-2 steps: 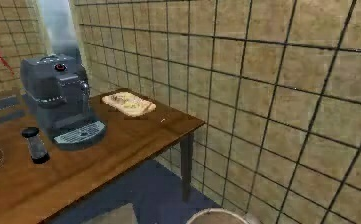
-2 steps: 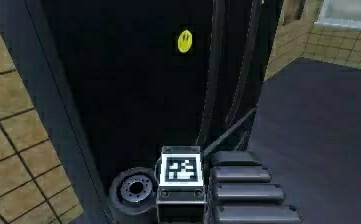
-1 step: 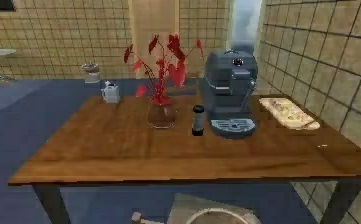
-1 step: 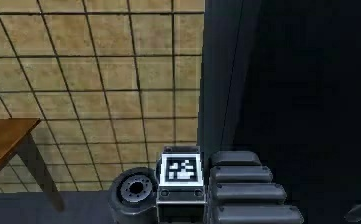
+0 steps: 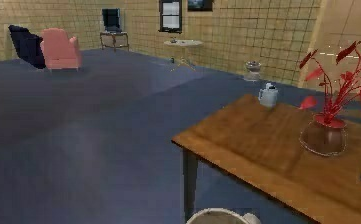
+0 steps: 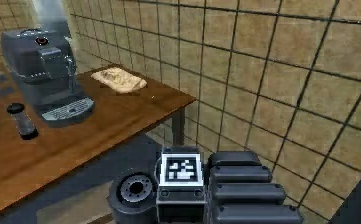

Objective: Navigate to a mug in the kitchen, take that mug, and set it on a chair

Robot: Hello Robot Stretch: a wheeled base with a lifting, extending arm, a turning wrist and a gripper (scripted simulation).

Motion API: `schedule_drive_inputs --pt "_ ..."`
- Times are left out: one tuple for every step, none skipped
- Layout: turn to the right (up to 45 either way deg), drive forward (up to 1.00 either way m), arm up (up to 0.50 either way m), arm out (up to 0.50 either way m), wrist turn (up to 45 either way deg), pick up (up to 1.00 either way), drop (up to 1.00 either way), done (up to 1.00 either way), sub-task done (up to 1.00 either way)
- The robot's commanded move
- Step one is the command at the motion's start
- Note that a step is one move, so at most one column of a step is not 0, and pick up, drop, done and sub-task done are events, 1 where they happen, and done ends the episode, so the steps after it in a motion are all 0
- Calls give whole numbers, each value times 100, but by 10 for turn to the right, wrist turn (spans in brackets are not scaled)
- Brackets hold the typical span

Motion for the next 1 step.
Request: schedule_drive_inputs --pt "-300 0 0 0 0 0 0 0 0"
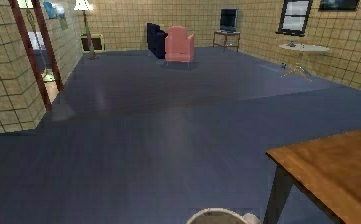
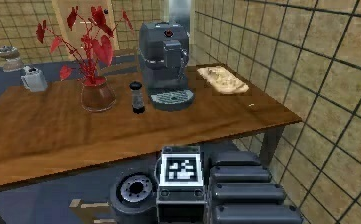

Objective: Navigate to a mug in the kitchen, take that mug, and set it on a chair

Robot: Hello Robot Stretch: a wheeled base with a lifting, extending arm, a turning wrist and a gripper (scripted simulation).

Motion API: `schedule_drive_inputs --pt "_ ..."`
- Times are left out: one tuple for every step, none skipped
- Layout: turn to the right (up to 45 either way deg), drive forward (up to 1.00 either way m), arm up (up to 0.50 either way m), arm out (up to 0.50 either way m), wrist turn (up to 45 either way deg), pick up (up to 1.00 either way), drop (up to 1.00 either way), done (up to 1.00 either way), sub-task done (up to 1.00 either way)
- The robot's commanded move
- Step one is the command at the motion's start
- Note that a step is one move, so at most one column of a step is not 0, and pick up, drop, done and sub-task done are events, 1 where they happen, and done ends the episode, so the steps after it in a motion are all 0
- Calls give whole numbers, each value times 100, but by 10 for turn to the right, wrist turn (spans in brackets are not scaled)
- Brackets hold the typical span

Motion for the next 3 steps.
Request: schedule_drive_inputs --pt "0 0 0 34 0 0 0 0 0" --pt "0 0 0 0 450 0 0 0 0" --pt "0 0 0 0 450 0 0 0 0"
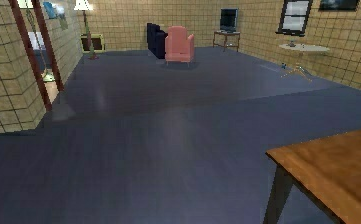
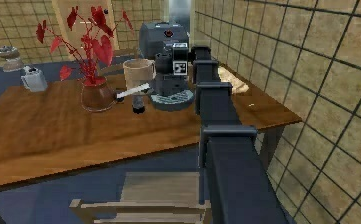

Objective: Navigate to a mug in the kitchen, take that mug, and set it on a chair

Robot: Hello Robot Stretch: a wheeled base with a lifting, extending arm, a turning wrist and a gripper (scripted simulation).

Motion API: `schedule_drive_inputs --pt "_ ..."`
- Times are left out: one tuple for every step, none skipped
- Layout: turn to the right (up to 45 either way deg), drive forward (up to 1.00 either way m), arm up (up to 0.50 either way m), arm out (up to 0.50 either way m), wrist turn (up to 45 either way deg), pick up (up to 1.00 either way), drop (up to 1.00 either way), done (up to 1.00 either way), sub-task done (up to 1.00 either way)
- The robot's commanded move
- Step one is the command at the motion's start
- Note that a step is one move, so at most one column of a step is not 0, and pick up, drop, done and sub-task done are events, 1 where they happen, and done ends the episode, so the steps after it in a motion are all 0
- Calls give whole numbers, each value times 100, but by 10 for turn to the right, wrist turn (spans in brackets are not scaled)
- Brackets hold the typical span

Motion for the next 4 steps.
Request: schedule_drive_inputs --pt "0 0 0 0 270 0 0 0 0" --pt "0 0 -32 0 0 0 0 0 0" --pt "0 0 -50 0 0 0 0 0 0" --pt "0 0 0 0 0 0 100 0 0"
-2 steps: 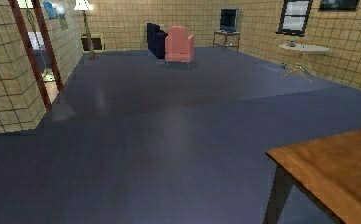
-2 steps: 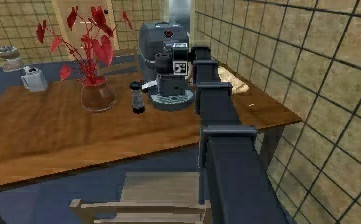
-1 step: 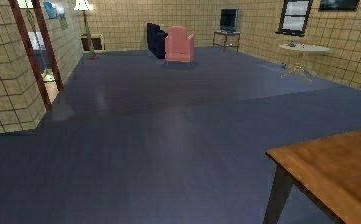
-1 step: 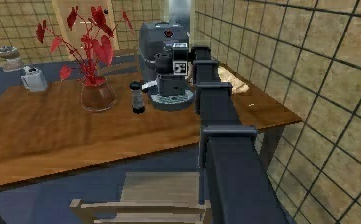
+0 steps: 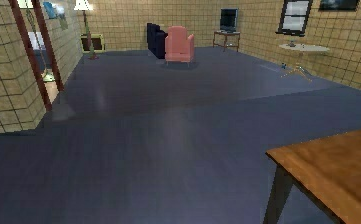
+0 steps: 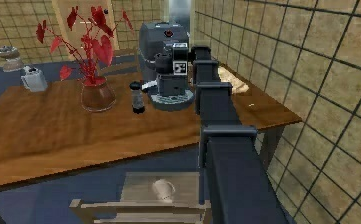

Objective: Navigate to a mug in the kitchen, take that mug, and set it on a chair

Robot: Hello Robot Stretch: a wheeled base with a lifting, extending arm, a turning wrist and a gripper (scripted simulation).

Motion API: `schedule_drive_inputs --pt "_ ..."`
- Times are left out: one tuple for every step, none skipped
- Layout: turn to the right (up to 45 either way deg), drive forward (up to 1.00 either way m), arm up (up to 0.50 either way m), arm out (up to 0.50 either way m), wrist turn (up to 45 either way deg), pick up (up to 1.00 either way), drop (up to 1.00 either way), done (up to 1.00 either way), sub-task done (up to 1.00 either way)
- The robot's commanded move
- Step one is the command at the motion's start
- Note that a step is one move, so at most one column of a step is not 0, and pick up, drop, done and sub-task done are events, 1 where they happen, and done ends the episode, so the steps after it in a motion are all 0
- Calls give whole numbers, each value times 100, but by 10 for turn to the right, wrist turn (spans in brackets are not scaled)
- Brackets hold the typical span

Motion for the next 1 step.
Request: schedule_drive_inputs --pt "0 0 0 -10 0 0 0 0 0"
